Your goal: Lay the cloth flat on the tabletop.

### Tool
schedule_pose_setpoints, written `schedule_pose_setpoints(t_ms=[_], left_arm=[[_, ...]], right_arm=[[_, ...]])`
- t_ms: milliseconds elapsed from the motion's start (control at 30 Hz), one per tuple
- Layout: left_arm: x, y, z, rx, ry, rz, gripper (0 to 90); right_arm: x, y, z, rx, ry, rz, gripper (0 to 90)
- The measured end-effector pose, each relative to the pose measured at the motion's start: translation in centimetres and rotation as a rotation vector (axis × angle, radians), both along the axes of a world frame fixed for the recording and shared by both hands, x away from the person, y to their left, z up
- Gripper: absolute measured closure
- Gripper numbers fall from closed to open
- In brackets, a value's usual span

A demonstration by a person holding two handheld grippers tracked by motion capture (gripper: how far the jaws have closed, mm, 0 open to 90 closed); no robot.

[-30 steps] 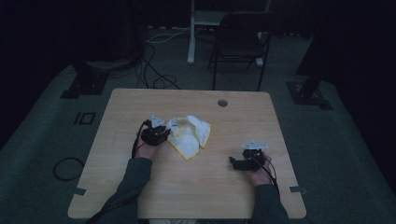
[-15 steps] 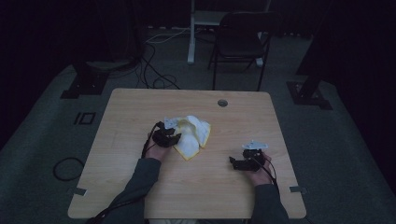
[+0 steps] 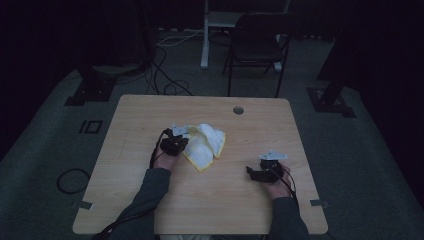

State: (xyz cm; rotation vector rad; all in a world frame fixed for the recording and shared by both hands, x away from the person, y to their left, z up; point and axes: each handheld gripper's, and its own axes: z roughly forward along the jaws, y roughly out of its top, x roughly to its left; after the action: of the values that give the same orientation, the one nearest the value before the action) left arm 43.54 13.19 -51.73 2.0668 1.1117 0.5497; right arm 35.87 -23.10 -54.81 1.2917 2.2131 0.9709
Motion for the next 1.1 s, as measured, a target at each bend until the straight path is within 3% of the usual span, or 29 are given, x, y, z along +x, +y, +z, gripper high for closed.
schedule_pose_setpoints(t_ms=[133, 233, 367, 500, 567, 800, 900, 1100], left_arm=[[-0.1, 0.5, 0.8, -0.015, -0.015, 0.004, 89.7], [-0.2, 0.8, 1.2, -0.02, -0.024, 0.007, 89.8], [-0.2, 1.1, 1.5, -0.029, -0.029, 0.012, 89.9], [-0.3, 1.3, 1.8, -0.033, -0.037, 0.012, 89.9], [-0.3, 1.4, 1.8, -0.035, -0.039, 0.013, 89.9], [-0.4, 1.9, 2.3, -0.048, -0.051, 0.024, 89.9], [-0.4, 2.1, 2.4, -0.052, -0.051, 0.027, 89.9], [-0.4, 2.4, 2.4, -0.053, -0.054, 0.034, 89.8]], right_arm=[[-0.1, 0.4, 0.2, -0.001, -0.002, -0.005, 43.0], [-0.1, 1.4, 0.6, -0.011, 0.002, 0.015, 44.3], [0.0, 2.4, 1.2, -0.006, -0.015, 0.053, 49.0], [0.7, 5.0, 1.8, -0.015, -0.051, 0.127, 58.8], [0.7, 5.0, 1.8, -0.015, -0.051, 0.127, 58.8], [2.1, 8.7, 2.0, -0.036, -0.068, 0.195, 57.8], [2.9, 10.5, 1.7, -0.08, -0.074, 0.224, 54.4], [3.8, 12.0, 1.3, -0.113, -0.073, 0.253, 52.4]])
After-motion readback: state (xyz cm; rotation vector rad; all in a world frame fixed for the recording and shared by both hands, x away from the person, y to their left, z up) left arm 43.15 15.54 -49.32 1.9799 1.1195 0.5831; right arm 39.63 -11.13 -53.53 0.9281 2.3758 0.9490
